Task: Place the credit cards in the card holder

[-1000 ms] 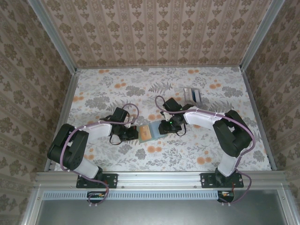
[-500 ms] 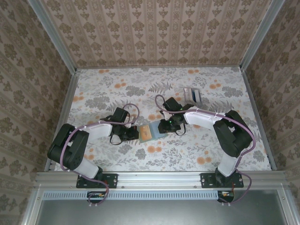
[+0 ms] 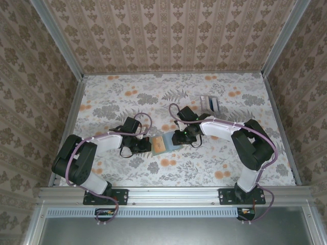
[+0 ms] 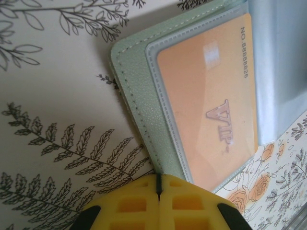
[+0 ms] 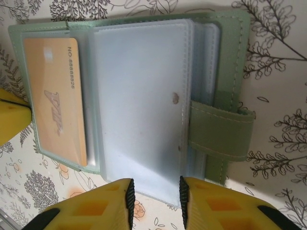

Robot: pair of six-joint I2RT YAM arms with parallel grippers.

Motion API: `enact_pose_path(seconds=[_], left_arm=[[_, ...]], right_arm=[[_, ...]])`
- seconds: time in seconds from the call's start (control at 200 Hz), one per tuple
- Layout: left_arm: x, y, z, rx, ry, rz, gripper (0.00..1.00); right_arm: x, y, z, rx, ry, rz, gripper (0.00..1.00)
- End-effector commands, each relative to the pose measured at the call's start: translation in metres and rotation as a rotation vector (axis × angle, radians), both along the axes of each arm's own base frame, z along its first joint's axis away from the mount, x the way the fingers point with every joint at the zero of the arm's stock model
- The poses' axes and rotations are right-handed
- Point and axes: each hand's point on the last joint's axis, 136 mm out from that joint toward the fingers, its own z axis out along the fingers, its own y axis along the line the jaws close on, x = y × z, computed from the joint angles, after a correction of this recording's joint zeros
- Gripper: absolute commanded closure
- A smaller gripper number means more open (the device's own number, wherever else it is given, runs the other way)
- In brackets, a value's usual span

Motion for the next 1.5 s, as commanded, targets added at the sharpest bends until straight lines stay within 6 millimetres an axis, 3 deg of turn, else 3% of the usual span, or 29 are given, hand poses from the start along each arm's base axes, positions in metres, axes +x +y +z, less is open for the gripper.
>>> enact_pose_path(seconds=[0.0,0.26,0.765,1.225,1.495], left_arm=[[-0.013,0.004,-0.014,0.033,0.047,-0.014,1.00],[-0.012,0.003,-0.013,0.030,0.046,-0.015,1.00],[-0.015,0.004,-0.015,0.032,0.047,-0.015,1.00],[-0.015,0.004,-0.016,0.034,0.049,-0.017,1.00],[-0.013,0.003,-0.014,0.034,0.045,-0.014,1.00]], right_arm=[[-0.001,0.005,-0.001,0.030,0.020,0.000,0.68],[0.000,0.006,-0.007,0.028,0.032,-0.006,0.66],[-0.004,-0.011,-0.009,-0.026,-0.013,-0.012,0.63],[-0.001,-0.011,0.001,-0.018,-0.056,0.009,0.60],[-0.001,-0.010,-0.004,-0.024,-0.049,0.016,0.60]])
